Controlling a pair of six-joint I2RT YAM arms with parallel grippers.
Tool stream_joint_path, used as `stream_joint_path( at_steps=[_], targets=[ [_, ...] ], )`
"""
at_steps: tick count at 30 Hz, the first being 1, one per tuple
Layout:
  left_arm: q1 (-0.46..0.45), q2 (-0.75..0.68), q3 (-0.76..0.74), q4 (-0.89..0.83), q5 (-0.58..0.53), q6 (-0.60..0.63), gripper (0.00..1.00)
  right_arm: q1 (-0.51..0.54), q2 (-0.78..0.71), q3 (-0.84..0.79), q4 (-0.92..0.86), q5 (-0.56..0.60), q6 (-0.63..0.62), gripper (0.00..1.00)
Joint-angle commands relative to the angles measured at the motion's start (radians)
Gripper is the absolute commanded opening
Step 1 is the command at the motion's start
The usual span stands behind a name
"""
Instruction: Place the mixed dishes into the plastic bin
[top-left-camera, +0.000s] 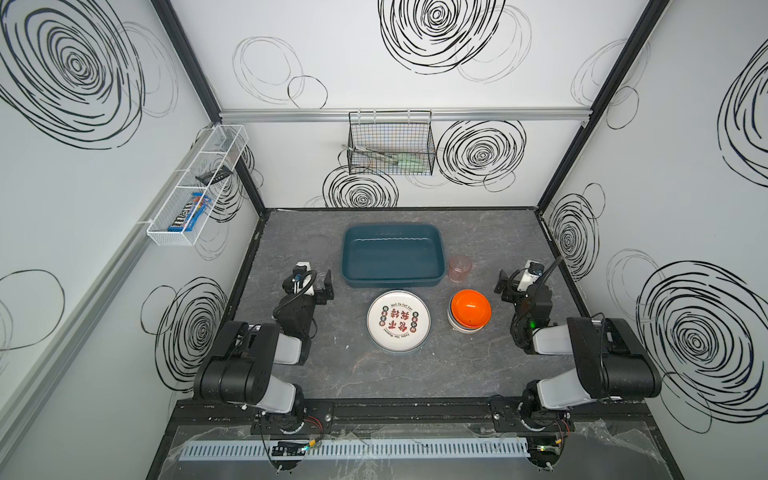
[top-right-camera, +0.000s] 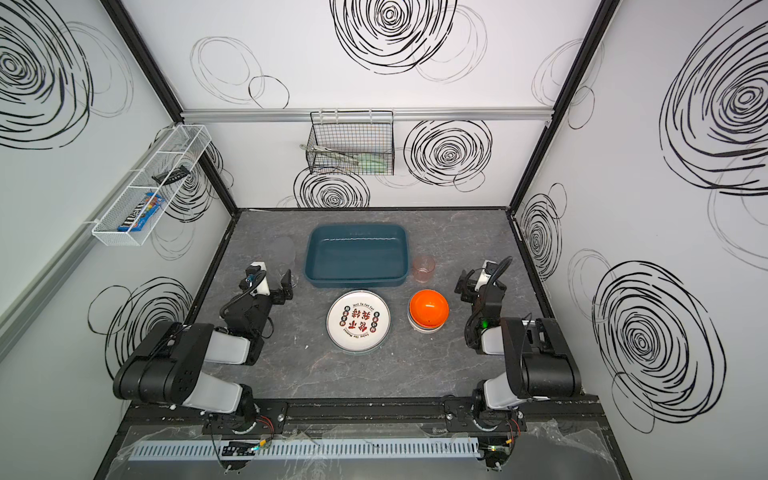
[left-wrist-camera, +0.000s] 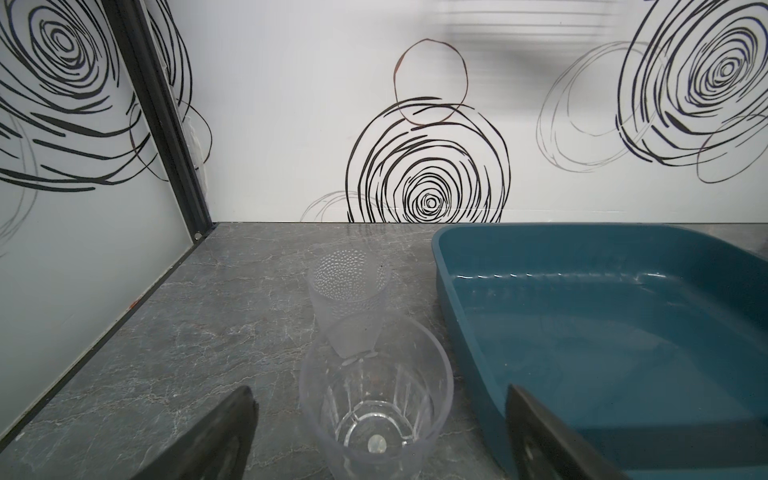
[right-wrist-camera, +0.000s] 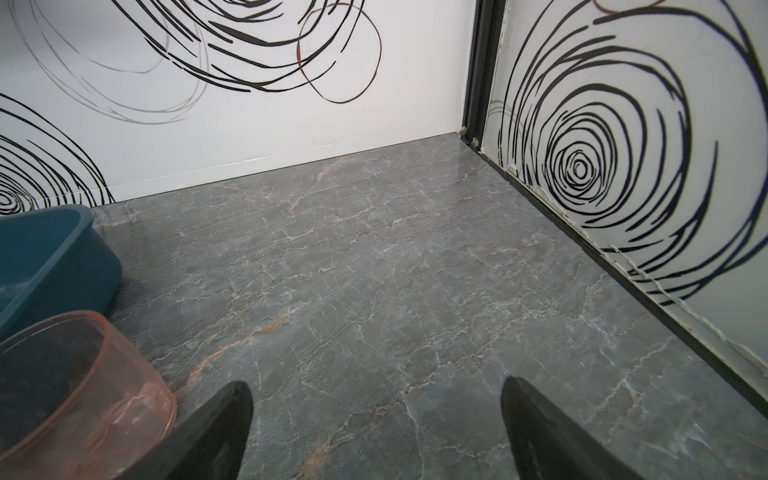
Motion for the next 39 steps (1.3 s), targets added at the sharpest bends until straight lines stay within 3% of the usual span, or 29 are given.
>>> stream_joint_path(
  at_steps=[1, 12, 15, 20, 26, 31, 33, 36, 37, 39],
  targets=[
    [0.009, -0.006, 0.014, 0.038, 0.016, -0.002, 0.96, 0.003, -0.016, 0.017, 0.009, 0.001, -0.006, 0.97],
    [0.0, -0.007, 0.015, 0.035, -0.002, 0.003, 0.96, 0.003, -0.019, 0.013, 0.014, 0.002, -0.006, 0.97],
    [-0.019, -0.059, 0.017, -0.009, -0.112, -0.014, 0.96, 0.011, -0.057, 0.016, -0.01, 0.003, -0.019, 0.97],
    [-0.054, -0.18, 0.105, -0.272, -0.272, -0.02, 0.96, 0.063, -0.227, 0.126, -0.309, 0.051, -0.043, 0.97],
    [-0.073, -0.262, 0.288, -0.635, -0.371, -0.128, 0.96, 0.071, -0.362, 0.221, -0.499, -0.078, 0.014, 0.97],
    [-0.097, -0.352, 0.405, -0.873, -0.415, -0.191, 0.96, 0.083, -0.448, 0.27, -0.567, -0.112, 0.153, 0.97],
    [-0.095, -0.389, 0.428, -0.92, -0.386, -0.203, 0.96, 0.083, -0.462, 0.29, -0.575, -0.128, 0.231, 0.97],
    [-0.08, -0.452, 0.463, -0.993, -0.307, -0.344, 0.96, 0.056, -0.47, 0.353, -0.706, -0.172, 0.471, 0.97],
    [-0.065, -0.473, 0.483, -1.052, -0.246, -0.442, 0.96, 0.037, -0.473, 0.371, -0.784, -0.179, 0.576, 0.98],
    [-0.017, -0.512, 0.475, -1.052, -0.063, -0.543, 0.96, -0.021, -0.461, 0.354, -0.755, -0.33, 0.67, 0.97]
  ],
)
